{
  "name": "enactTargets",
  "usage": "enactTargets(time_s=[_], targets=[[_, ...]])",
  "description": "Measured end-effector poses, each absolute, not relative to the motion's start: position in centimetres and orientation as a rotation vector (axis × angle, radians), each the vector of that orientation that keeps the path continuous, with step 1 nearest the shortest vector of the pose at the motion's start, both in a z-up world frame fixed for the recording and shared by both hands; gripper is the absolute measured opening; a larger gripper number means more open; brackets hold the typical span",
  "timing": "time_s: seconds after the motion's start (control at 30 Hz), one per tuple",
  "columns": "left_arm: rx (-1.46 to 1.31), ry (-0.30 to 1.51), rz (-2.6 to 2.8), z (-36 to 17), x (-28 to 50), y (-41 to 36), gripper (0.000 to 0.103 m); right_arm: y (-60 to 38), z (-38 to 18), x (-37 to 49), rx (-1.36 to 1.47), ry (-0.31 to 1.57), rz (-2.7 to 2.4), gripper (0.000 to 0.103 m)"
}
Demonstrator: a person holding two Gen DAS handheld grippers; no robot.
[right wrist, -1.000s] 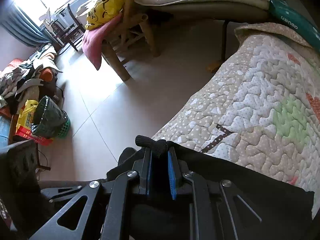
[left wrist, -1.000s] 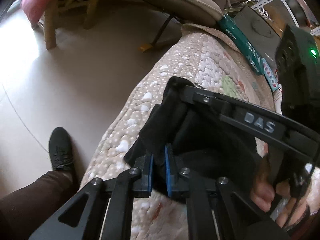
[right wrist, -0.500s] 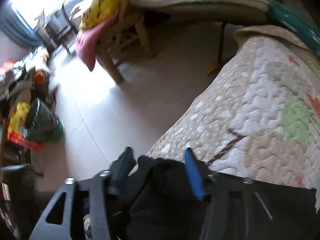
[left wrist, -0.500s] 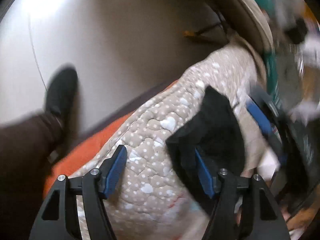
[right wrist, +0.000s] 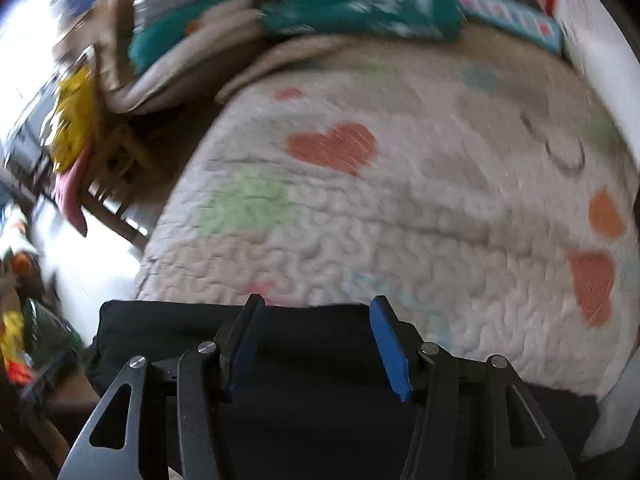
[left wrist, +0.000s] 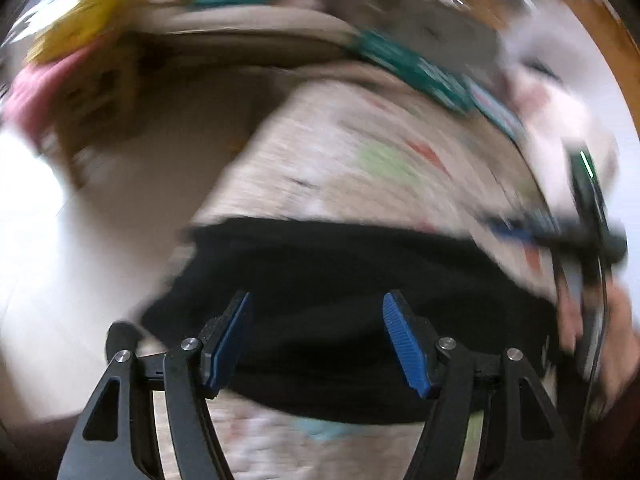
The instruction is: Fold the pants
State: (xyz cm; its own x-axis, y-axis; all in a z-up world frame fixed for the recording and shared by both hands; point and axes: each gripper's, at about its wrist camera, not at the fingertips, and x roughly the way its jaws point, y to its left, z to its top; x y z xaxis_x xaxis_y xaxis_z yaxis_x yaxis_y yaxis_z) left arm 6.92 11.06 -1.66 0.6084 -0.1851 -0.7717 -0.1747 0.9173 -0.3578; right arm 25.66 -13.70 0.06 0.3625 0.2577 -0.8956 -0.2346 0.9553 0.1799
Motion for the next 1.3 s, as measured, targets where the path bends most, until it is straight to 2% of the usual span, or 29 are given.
enactTargets(time_s=[0.1,0.2,0.23,0.3,0.33,0.37,0.4,0.5,0.7,0.73,0.8,0.83,0.87,0.93,1.0,1.03,1.07,1.1,1.17,1.3], targets=[[-0.336,1.036,-0.043,-4.1,8.6,8.2,0.066,-14.0,-1.8,26.4,0.055,1.200,0.342,0.060],[-0.223,1.048,-0.019,-4.7,8.8,7.0,0.066,-12.7,-3.8,26.8,-0.082,1.223,0.300,0.061],[-0.199,1.050,-0.020,-4.7,8.8,6.8,0.066,-12.4,-4.7,26.8,-0.120,1.239,0.296,0.056],[-0.188,1.043,-0.017,-4.9,8.6,6.8,0.066,-12.4,-5.2,26.3,-0.144,1.234,0.302,0.037],[-0.182,1.040,-0.015,-5.0,8.5,7.0,0.066,-12.4,-4.9,26.2,-0.151,1.222,0.304,0.020],[-0.176,1.041,-0.013,-5.0,8.5,6.9,0.066,-12.7,-4.6,26.3,-0.134,1.225,0.307,0.016],[-0.172,1.042,-0.012,-4.9,8.7,6.8,0.066,-13.0,-4.5,26.6,-0.111,1.227,0.308,0.014],[-0.168,1.038,-0.010,-5.1,8.4,6.7,0.066,-13.8,-3.5,27.9,-0.073,1.201,0.278,0.000],[-0.159,1.039,-0.011,-5.0,8.3,6.6,0.066,-14.5,-3.0,31.1,-0.085,1.155,0.169,0.001],[-0.151,1.041,-0.009,-5.0,8.3,6.5,0.066,-14.7,-2.6,31.0,-0.056,1.144,0.194,0.002],[-0.140,1.047,-0.009,-4.9,8.1,6.3,0.066,-14.8,-2.1,30.2,-0.005,1.153,0.258,0.019],[-0.132,1.053,-0.011,-4.9,7.9,6.2,0.066,-14.5,-2.0,29.5,-0.009,1.177,0.280,0.060],[-0.125,1.057,-0.014,-4.9,7.6,6.2,0.066,-14.4,-2.1,29.1,-0.017,1.189,0.288,0.087],[-0.111,1.072,-0.018,-4.8,7.1,6.3,0.066,-14.0,-2.1,27.7,-0.043,1.173,0.306,0.085],[-0.100,1.086,-0.022,-4.9,6.5,6.5,0.066,-13.4,-3.0,26.7,-0.094,1.213,0.324,0.065],[-0.099,1.091,-0.025,-4.8,6.4,6.7,0.067,-13.0,-3.6,26.6,-0.131,1.237,0.316,0.029],[-0.099,1.097,-0.030,-4.9,6.3,6.8,0.067,-12.6,-4.3,26.6,-0.176,1.267,0.304,0.022],[-0.099,1.103,-0.034,-4.9,6.4,6.8,0.067,-12.2,-4.7,26.6,-0.210,1.269,0.294,0.021],[-0.096,1.119,-0.047,-4.8,6.5,6.9,0.068,-11.8,-4.6,27.4,-0.232,1.250,0.255,0.008],[-0.092,1.154,-0.095,-4.6,6.3,7.5,0.068,-12.8,-3.7,29.9,-0.260,1.185,0.033,0.009]])
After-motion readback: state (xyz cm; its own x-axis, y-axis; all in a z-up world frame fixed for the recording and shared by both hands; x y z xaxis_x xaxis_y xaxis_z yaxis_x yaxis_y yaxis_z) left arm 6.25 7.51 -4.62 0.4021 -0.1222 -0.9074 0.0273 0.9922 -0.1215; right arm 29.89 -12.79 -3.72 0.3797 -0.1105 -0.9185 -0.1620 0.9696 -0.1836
